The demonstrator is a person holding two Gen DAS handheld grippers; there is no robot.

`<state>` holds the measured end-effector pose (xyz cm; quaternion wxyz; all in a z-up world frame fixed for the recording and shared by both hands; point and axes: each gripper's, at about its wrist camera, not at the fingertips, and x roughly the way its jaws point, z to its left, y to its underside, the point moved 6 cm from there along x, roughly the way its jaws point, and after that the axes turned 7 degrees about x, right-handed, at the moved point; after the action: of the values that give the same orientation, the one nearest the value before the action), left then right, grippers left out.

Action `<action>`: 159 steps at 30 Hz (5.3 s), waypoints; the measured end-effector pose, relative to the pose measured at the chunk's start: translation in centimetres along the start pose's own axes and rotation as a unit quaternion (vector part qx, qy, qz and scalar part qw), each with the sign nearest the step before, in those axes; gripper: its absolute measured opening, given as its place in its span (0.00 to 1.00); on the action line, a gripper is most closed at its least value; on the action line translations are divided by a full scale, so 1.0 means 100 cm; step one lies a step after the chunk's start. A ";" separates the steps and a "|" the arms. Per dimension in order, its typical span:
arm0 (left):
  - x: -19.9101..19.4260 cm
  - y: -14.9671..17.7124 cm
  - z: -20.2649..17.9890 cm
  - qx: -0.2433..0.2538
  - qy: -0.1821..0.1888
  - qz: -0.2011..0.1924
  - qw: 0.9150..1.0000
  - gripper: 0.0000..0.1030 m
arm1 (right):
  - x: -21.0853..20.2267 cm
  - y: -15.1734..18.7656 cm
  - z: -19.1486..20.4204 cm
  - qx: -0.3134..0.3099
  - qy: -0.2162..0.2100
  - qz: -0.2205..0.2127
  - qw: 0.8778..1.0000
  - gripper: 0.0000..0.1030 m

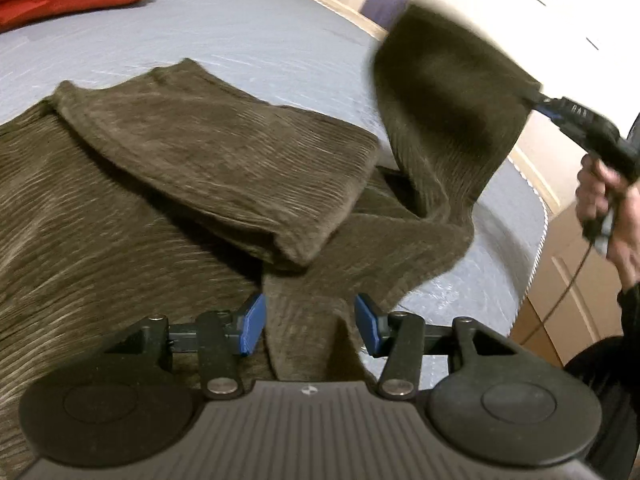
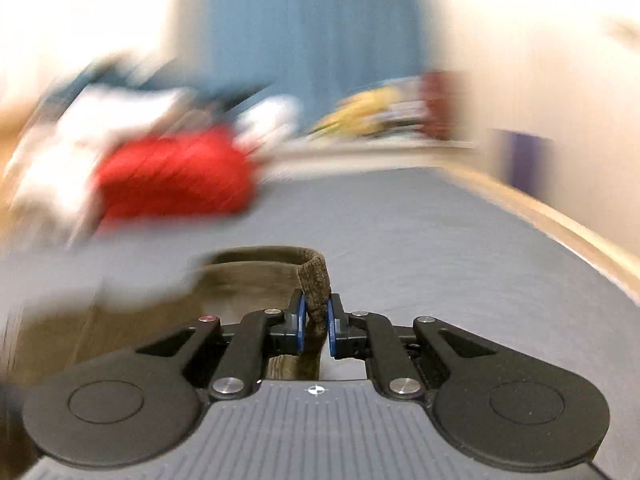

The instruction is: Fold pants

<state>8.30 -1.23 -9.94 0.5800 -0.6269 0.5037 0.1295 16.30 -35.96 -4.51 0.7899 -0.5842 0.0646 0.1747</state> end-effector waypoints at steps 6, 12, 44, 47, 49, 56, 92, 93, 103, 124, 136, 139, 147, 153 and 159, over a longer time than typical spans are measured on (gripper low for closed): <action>0.018 0.012 -0.023 0.048 0.008 0.032 0.998 0.53 | -0.032 0.024 -0.208 0.309 0.234 -0.002 0.922 0.10; 0.026 0.020 -0.035 0.084 0.015 0.051 0.995 0.58 | -0.027 0.081 -0.263 0.404 0.281 0.078 0.867 0.15; 0.021 0.039 -0.047 0.140 0.066 0.067 0.986 0.29 | -0.053 0.065 -0.301 0.327 0.355 0.041 0.875 0.16; 0.047 0.069 -0.045 0.176 0.024 0.140 0.974 0.28 | -0.055 0.063 -0.296 0.296 0.379 0.040 0.876 0.23; 0.042 0.065 -0.049 0.194 0.025 0.126 0.973 0.28 | -0.057 0.071 -0.303 0.296 0.415 0.067 0.858 0.23; 0.007 0.024 -0.023 0.120 -0.001 0.028 0.992 0.32 | -0.084 0.063 -0.306 0.325 0.436 0.011 0.839 0.23; -0.060 0.092 0.140 0.006 -0.185 0.108 0.977 0.39 | 0.065 0.087 0.068 0.008 0.006 0.224 0.975 0.59; -0.061 0.087 0.139 0.003 -0.188 0.101 0.977 0.39 | 0.070 0.084 0.070 0.011 0.003 0.218 0.976 0.59; -0.061 0.034 0.130 -0.036 -0.211 0.028 0.976 0.39 | 0.122 0.099 0.156 -0.029 -0.059 0.207 0.976 0.59; -0.049 0.028 0.142 -0.050 -0.204 0.026 0.977 0.43 | 0.178 0.128 0.152 -0.121 -0.078 0.246 0.959 0.12; -0.048 0.032 0.143 -0.051 -0.200 0.032 0.978 0.43 | 0.067 0.148 0.192 -0.225 -0.346 0.330 0.849 0.13; -0.046 0.031 0.141 -0.049 -0.199 0.032 0.978 0.44 | 0.090 0.135 0.195 -0.165 -0.327 0.316 0.875 0.39; -0.045 0.030 0.145 -0.051 -0.204 0.034 0.977 0.48 | 0.152 0.143 0.213 -0.083 -0.256 0.344 0.899 0.70; -0.046 0.028 0.146 -0.054 -0.205 0.032 0.977 0.48 | 0.153 0.167 0.236 -0.153 -0.259 0.378 0.876 0.39; -0.043 0.016 0.142 -0.059 -0.203 0.020 0.977 0.48 | 0.134 0.123 0.241 -0.126 -0.317 0.307 0.889 0.14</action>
<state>11.09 13.28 -11.84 0.6292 -0.6107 0.3797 0.2950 21.97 -7.36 -12.23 0.5949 -0.5438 -0.0362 0.5908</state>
